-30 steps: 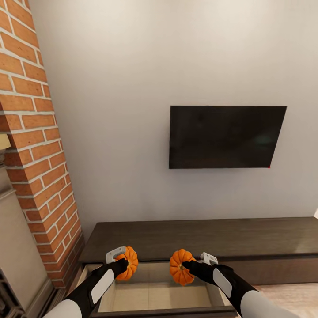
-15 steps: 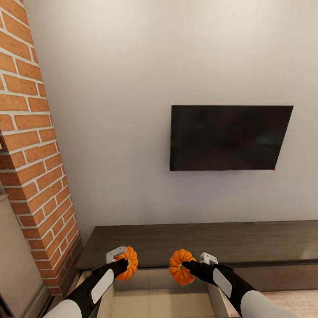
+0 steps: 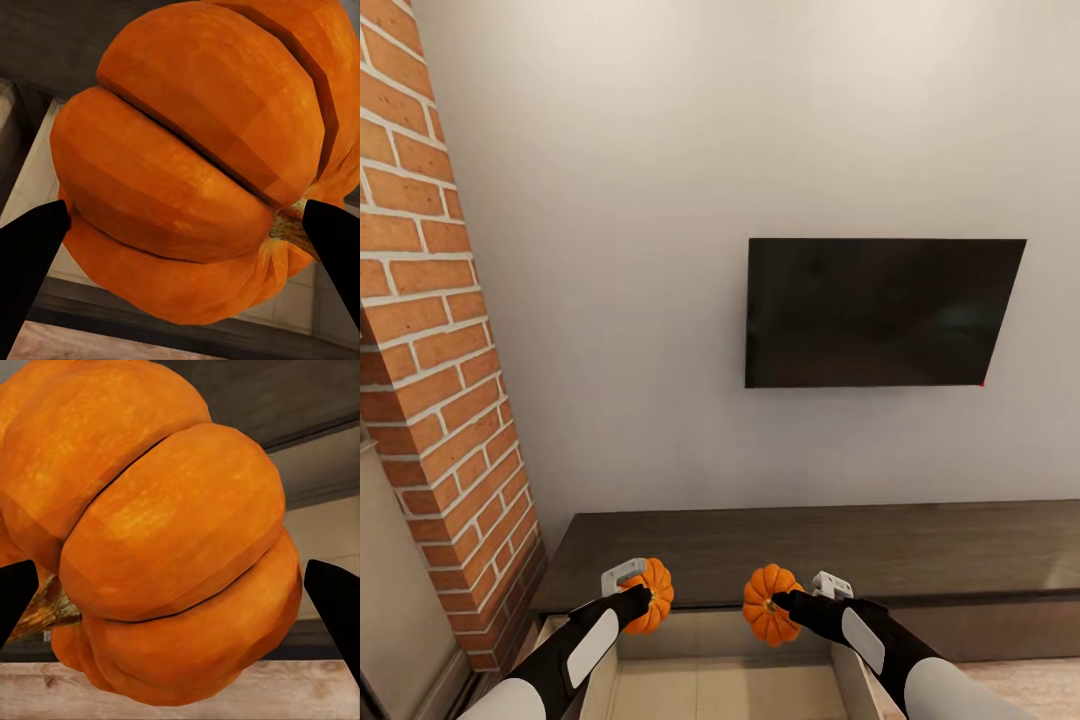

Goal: Place each of the two pumpkins and all three candles from the living room inside a cabinet in the living room (use any cabinet), then make sure every cabinet is closed, and position the cauldron so it is next to a table in the living room.

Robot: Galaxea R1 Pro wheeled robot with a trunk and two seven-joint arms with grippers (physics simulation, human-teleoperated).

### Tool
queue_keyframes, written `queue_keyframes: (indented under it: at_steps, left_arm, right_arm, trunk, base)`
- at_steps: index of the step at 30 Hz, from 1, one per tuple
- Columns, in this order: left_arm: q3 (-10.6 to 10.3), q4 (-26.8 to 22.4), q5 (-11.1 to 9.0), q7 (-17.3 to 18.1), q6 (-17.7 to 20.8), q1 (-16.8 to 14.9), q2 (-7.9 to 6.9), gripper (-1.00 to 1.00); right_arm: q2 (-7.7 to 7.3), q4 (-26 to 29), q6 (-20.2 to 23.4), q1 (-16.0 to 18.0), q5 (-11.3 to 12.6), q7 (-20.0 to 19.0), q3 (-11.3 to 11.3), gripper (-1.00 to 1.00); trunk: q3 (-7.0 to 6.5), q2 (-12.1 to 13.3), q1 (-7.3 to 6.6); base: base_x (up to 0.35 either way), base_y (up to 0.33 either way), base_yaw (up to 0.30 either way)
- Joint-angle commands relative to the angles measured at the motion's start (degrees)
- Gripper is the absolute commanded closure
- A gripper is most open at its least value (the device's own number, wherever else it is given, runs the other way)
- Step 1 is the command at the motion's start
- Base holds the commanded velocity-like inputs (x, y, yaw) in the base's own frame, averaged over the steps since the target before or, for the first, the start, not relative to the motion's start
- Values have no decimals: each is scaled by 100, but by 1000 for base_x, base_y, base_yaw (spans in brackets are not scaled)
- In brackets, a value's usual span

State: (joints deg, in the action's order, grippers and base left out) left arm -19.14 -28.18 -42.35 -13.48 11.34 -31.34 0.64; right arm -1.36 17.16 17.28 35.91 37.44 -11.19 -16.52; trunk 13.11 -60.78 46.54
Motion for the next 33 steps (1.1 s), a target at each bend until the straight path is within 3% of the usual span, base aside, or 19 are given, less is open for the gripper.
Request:
queue_keyframes:
  at_steps: [1, 17, 33]
  left_arm:
    - [-37, -12, -49, -49, 13, -4, -4, 100]
    - [-29, -12, -54, -41, 55, -4, -20, 100]
    - [-13, -269, -63, -49, 163, -4, -37, 100]
  right_arm:
    - [-5, 7, 21, 4, 17, -51, -18, 100]
    - [-5, 7, 27, 4, 11, -680, -10, 100]
    - [-5, 9, 25, 4, 9, -685, -21, 100]
  trunk:
    - [8, -6, 1]
    - [277, -607, 330]
    - [564, -1249, 681]
  base:
    - [0, 0, 0]
    - [0, 0, 0]
    - [0, 0, 0]
